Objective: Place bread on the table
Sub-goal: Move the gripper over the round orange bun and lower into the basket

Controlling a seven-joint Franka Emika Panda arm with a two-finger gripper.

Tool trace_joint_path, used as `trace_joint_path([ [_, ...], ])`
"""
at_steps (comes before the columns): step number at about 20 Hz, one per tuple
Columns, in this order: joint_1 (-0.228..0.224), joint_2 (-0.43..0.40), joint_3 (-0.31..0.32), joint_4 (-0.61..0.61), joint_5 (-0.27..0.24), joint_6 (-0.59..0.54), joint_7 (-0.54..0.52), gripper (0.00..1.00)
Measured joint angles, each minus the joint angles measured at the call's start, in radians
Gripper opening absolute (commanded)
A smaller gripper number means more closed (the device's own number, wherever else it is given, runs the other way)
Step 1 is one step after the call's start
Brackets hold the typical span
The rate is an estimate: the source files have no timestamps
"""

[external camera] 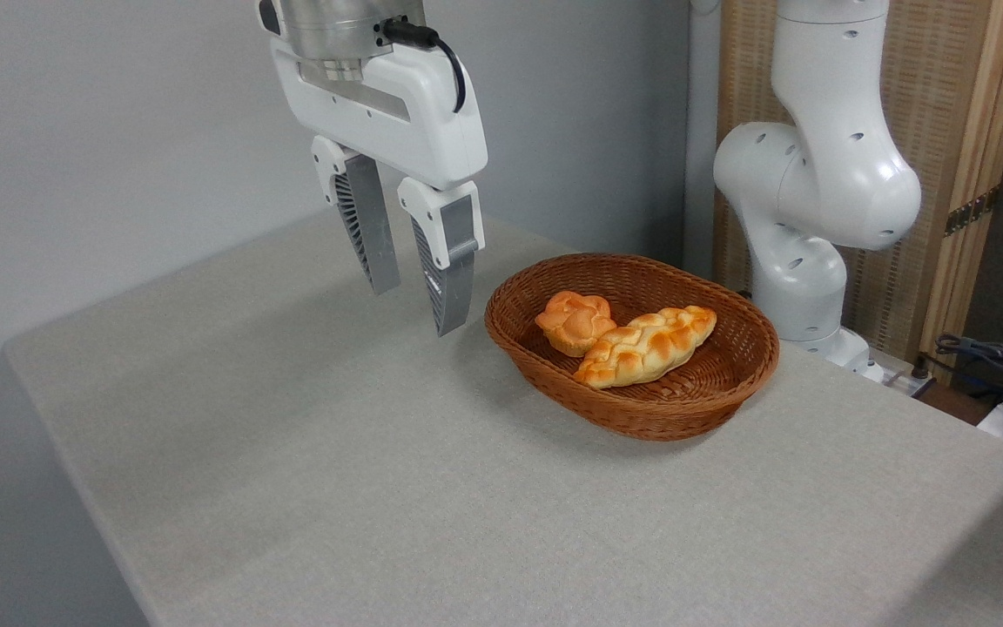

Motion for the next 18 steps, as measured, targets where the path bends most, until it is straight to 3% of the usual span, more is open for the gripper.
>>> trace_joint_path([
  [12,-0.003,-0.032,0.003,-0.041,0.0,-0.011,0.0,1.0],
  [15,-0.03,-0.135,0.003,-0.183,-0.002,-0.015,0.001,1.0],
  [18,-0.11,-0.297,0.001,-0.413,-0.001,-0.021,0.003,1.0],
])
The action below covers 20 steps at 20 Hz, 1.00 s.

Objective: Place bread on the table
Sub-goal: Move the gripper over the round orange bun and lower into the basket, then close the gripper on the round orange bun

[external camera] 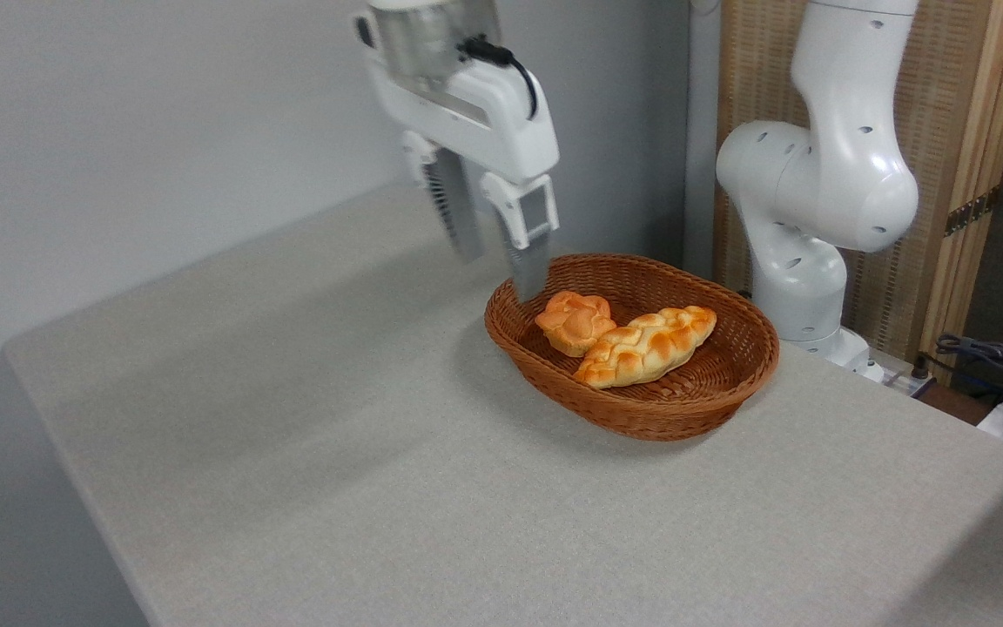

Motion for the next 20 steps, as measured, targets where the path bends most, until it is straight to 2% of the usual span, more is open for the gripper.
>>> trace_joint_path([
  [3,-0.096,-0.125,-0.006,-0.223,0.001,0.0,-0.001,1.0],
  [4,-0.143,-0.159,-0.012,-0.307,0.001,0.001,-0.001,1.0],
  [7,-0.209,-0.178,-0.019,-0.392,0.001,0.03,-0.001,1.0],
  [12,-0.248,-0.178,-0.019,-0.446,0.001,0.127,-0.001,1.0],
  [17,-0.25,-0.176,-0.019,-0.49,0.002,0.228,-0.001,1.0],
  [20,-0.25,-0.173,-0.019,-0.512,0.009,0.244,0.0,0.99],
])
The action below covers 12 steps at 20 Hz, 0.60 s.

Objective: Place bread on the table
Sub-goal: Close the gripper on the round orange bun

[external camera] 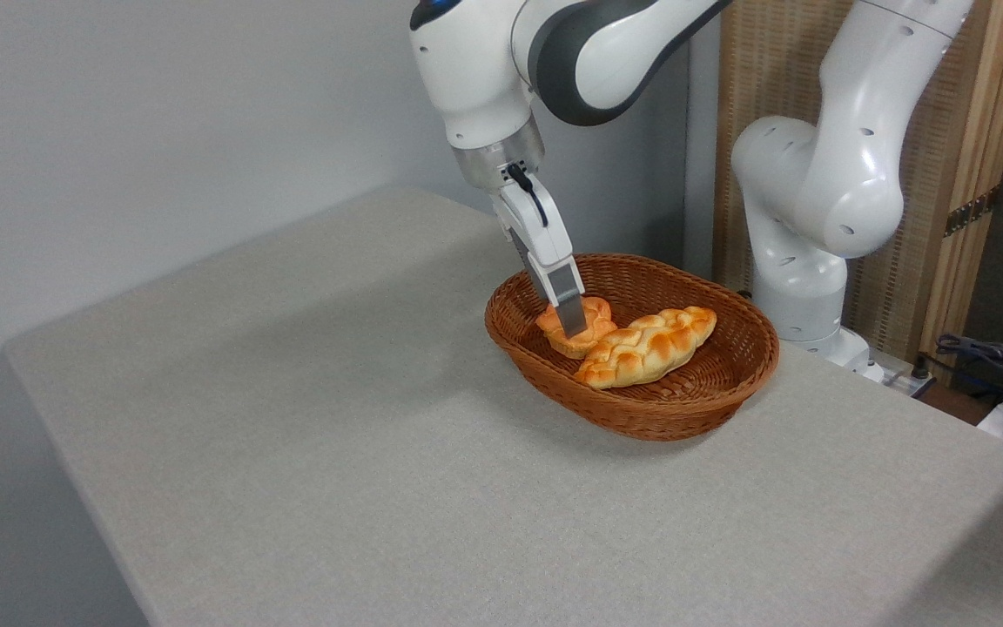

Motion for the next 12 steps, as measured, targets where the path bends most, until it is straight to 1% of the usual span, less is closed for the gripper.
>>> trace_joint_path([
  [1,0.0,0.0,0.0,-0.006,0.012,0.0,0.0,0.84],
  [2,-0.001,0.0,-0.002,-0.011,0.022,0.001,0.0,0.54],
  [3,-0.001,0.001,-0.004,-0.014,0.026,0.001,0.0,0.35],
  [4,-0.001,0.001,-0.004,-0.015,0.028,0.001,0.0,0.32],
  [11,0.0,0.001,-0.005,-0.016,0.03,0.001,0.0,0.33],
  [12,0.0,0.001,-0.005,-0.016,0.03,0.001,0.0,0.29],
])
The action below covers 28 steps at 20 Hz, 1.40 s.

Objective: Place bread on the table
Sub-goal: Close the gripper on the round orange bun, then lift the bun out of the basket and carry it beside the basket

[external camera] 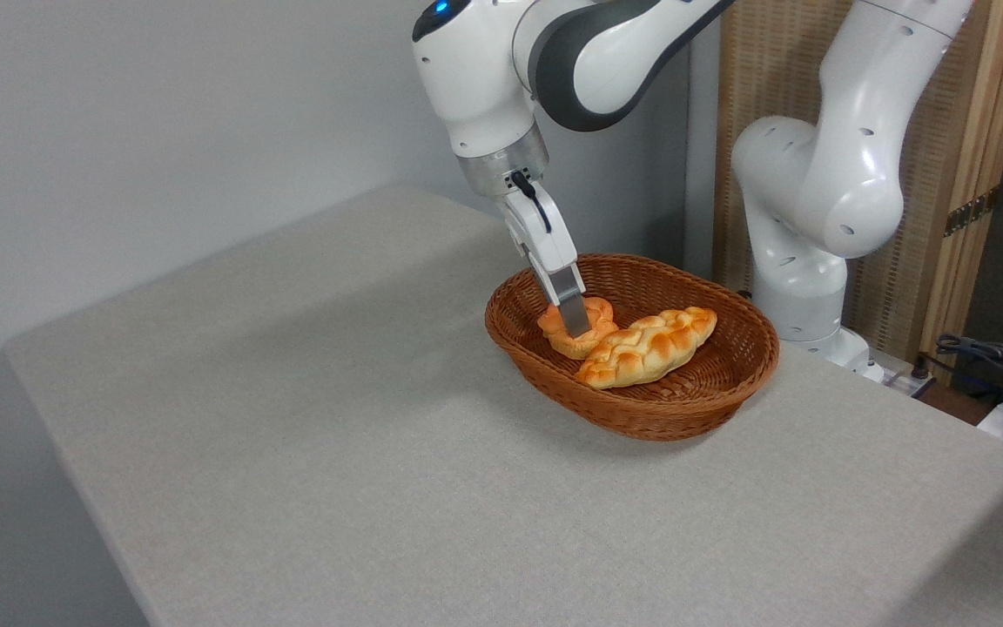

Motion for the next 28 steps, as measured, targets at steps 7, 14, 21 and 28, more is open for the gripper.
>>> trace_joint_path([
  [7,0.001,0.0,0.008,0.04,0.0,-0.082,0.0,0.15],
  [14,-0.004,0.011,0.125,0.243,0.031,-0.168,0.003,0.26],
  [21,-0.011,0.225,0.179,0.494,0.031,-0.025,0.005,0.62],
  [28,-0.031,0.508,0.141,0.628,0.034,0.071,-0.007,1.0],
])
